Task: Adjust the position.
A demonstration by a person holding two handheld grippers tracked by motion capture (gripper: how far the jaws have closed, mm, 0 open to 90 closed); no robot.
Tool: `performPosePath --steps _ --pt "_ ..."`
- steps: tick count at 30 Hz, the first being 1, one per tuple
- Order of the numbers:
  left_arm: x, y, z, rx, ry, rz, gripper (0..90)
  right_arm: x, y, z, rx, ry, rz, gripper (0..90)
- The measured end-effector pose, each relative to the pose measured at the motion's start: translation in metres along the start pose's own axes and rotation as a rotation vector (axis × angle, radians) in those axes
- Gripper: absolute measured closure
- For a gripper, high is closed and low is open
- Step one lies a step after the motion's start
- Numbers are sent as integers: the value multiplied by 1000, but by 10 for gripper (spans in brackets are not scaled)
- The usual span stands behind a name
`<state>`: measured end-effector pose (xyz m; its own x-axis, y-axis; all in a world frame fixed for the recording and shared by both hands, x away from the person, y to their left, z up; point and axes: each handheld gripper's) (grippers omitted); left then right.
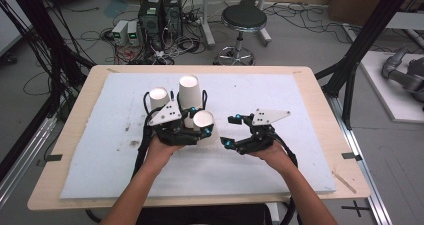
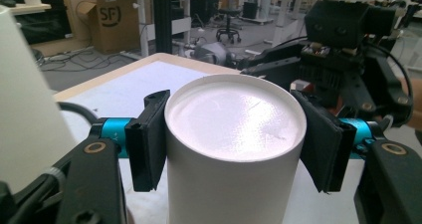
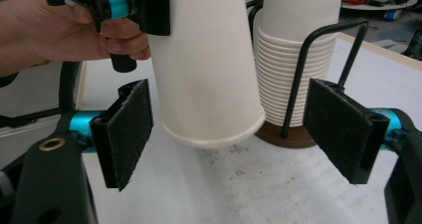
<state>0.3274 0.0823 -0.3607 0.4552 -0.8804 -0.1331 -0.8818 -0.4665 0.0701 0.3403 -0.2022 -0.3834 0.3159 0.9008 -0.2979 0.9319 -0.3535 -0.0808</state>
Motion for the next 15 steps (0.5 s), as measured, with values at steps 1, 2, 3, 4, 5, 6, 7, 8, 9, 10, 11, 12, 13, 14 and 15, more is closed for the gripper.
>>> performPosePath --steps 1,2,3,4,5,6,7,8,9,10,11,12,13,14,15 --pt "2 1 0 9 -5 4 355 2 -1 0 3 1 -4 205" --pt "3 3 -1 12 -9 12 356 3 -2 1 3 2 -6 205" --pt "5 3 -1 14 -10 18 356 6 -3 2 4 -9 -13 205" --pt "7 4 -1 15 -12 21 356 6 -3 2 4 -9 -13 205" --pt "8 4 -2 16 -13 23 356 8 -4 2 6 -13 -19 205" --pt "9 5 -2 15 -12 28 356 9 -4 3 5 -14 -18 205" --pt "10 5 -2 17 -10 32 356 11 -4 3 -1 -12 -22 205" --pt "11 6 -2 17 -8 37 356 12 -4 4 -3 -11 -26 205" --pt "11 6 -3 14 -8 44 356 13 -5 4 -3 -11 -30 205" --pt "12 7 -2 14 -7 51 356 14 -6 4 -4 -8 -33 205" --pt "12 7 -2 17 -7 59 357 16 -6 5 -10 -9 -35 205" --pt "13 8 -2 19 -8 65 357 17 -7 5 -8 -13 -38 204" --pt "13 8 -2 22 -9 72 357 20 -7 6 -14 -14 -40 205" --pt "14 9 -2 21 -8 77 357 21 -7 6 -17 -14 -46 205" --pt "15 9 -2 21 -9 81 357 22 -8 7 -11 -14 -50 204"
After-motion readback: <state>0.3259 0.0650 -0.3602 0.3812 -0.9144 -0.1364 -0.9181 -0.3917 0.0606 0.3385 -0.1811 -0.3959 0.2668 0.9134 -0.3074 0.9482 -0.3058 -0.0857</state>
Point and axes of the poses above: each handheld gripper's, and its own axes: x roughly forward along the jaws, z roughly out of its underside, y roughly to its right, and after that the axes turned 2 degrees about y, right-handed
